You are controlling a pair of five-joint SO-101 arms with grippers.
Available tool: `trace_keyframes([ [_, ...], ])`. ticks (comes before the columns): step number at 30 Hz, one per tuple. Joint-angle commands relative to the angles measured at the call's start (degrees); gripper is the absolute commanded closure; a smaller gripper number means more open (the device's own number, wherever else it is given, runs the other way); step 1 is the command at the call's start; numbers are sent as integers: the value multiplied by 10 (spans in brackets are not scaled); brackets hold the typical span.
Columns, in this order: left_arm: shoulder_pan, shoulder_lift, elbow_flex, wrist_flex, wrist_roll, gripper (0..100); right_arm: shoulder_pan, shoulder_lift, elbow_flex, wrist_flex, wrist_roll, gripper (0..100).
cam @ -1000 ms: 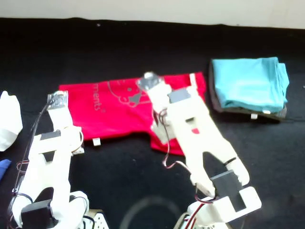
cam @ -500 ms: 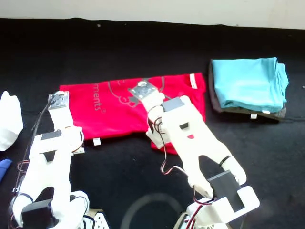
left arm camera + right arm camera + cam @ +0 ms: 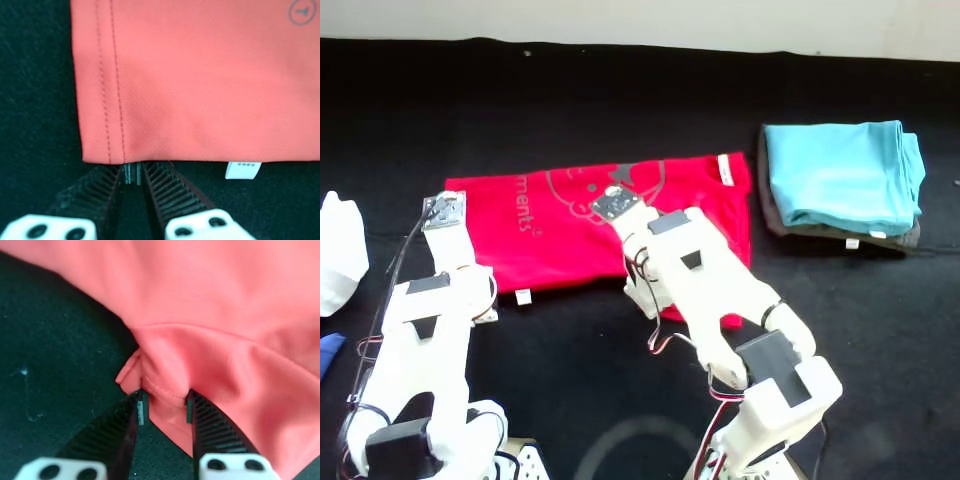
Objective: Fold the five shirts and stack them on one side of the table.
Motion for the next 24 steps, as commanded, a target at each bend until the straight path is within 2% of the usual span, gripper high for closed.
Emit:
trace_keyframes([
  [1,7,-11,0,-11,3,990,-2,0,-7,-13,1,954],
  [3,7,-11,0,-11,3,990,-2,0,-20,0,1,995],
  [8,7,-11,0,-11,3,990,-3,0,-69,66,1,987],
  [12,7,-11,0,-11,3,990,-3,1,-92,81,2,981],
  [14,7,-11,0,-11,3,990,-4,1,-91,82,2,952],
  [18,7,-11,0,-11,3,990,-21,0,-95,112,12,819],
  [24,7,-11,0,-11,3,990,-53,-87,-51,125,57,823],
])
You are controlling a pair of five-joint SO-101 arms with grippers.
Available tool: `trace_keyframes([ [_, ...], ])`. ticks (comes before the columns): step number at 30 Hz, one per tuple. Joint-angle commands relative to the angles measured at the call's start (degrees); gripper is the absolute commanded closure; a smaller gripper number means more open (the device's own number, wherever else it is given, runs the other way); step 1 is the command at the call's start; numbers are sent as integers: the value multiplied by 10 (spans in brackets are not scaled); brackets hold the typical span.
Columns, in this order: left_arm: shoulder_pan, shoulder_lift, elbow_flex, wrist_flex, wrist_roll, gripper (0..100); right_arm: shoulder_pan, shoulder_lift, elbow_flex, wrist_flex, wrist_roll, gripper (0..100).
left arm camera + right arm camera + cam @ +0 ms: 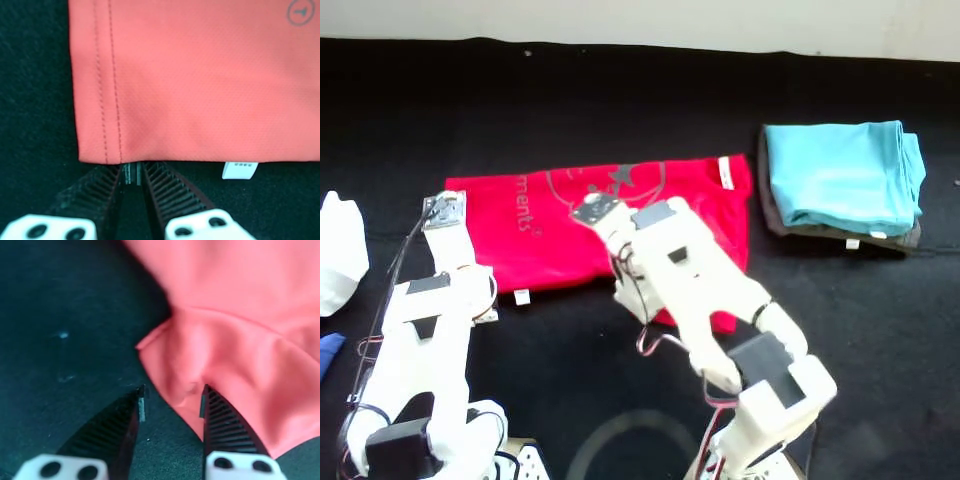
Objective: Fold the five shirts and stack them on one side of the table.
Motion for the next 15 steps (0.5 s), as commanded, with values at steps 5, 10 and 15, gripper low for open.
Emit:
trace_keyframes([
  [5,7,-11,0,-8,3,990,32,-116,64,7,93,821],
  [10,7,-11,0,-8,3,990,76,-113,103,-12,163,821],
  [15,7,-11,0,-8,3,990,75,-112,167,-77,178,802],
])
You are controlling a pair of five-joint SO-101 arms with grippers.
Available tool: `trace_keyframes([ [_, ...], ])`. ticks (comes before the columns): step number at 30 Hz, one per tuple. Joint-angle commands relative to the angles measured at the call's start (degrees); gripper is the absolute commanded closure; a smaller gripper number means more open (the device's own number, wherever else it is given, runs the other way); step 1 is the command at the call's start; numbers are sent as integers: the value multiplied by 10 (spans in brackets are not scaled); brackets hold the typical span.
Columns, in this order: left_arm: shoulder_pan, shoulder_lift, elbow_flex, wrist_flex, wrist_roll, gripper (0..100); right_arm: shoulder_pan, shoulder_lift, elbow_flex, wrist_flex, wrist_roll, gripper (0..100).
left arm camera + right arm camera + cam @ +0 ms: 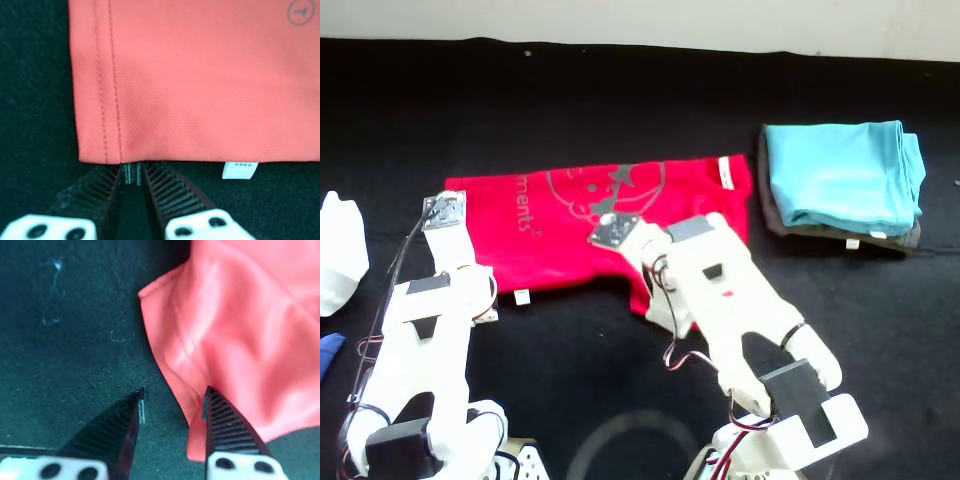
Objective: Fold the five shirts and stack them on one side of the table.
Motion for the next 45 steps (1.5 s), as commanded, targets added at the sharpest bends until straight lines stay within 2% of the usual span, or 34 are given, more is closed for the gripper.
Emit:
trace_keyframes([
  [1,7,-11,0,-8,3,990,9,-22,35,-44,12,782],
  [4,7,-11,0,-8,3,990,12,-22,65,-88,13,738],
  [9,7,-11,0,-8,3,990,12,-15,87,-151,13,766],
  [13,7,-11,0,-8,3,990,13,33,82,-159,14,845],
  [18,7,-11,0,-8,3,990,19,80,54,-165,13,998],
  [20,7,-11,0,-8,3,990,30,79,44,-164,13,992],
  [27,7,-11,0,-8,3,990,69,-29,17,-100,15,993],
  [31,7,-11,0,-8,3,990,73,-94,9,-115,15,993],
  [38,7,-11,0,-8,3,990,91,-60,-97,-174,11,993],
  [45,7,-11,0,-8,3,990,91,116,-304,-184,11,993],
])
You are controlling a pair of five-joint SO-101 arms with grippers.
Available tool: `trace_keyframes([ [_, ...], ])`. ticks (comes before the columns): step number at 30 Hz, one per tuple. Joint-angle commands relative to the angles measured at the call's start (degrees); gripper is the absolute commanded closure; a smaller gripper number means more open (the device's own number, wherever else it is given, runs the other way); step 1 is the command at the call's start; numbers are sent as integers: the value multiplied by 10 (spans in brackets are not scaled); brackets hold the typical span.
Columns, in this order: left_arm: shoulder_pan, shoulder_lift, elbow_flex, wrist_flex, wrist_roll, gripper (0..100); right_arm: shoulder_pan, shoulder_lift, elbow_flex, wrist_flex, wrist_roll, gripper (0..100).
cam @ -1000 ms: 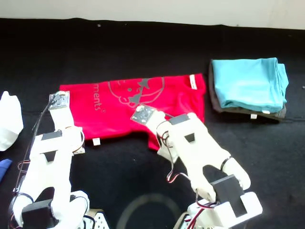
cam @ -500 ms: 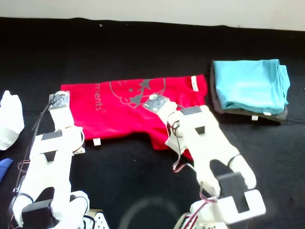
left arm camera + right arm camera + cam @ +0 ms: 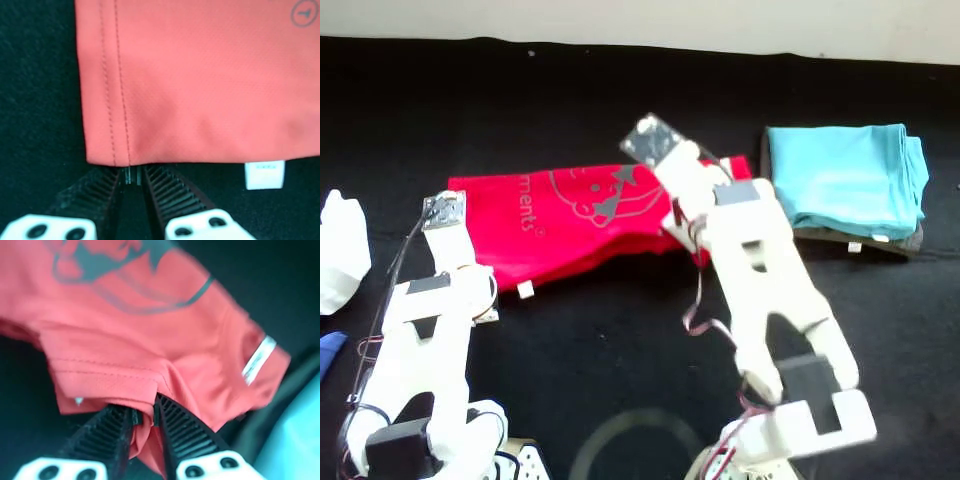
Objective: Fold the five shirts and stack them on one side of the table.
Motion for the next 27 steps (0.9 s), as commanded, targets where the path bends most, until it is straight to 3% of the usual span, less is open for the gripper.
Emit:
trace_keyframes([
  [1,7,-11,0,-8,2,990,7,90,-128,-7,5,993],
  [6,7,-11,0,-8,2,990,7,198,-249,54,4,982],
  [10,7,-11,0,-8,2,990,12,253,-334,90,-4,882],
  [17,7,-11,0,-8,2,990,60,308,-465,86,-153,865],
  [22,7,-11,0,-8,2,990,86,324,-520,99,-188,865],
  [27,7,-11,0,-8,2,990,86,325,-580,236,-185,870],
])
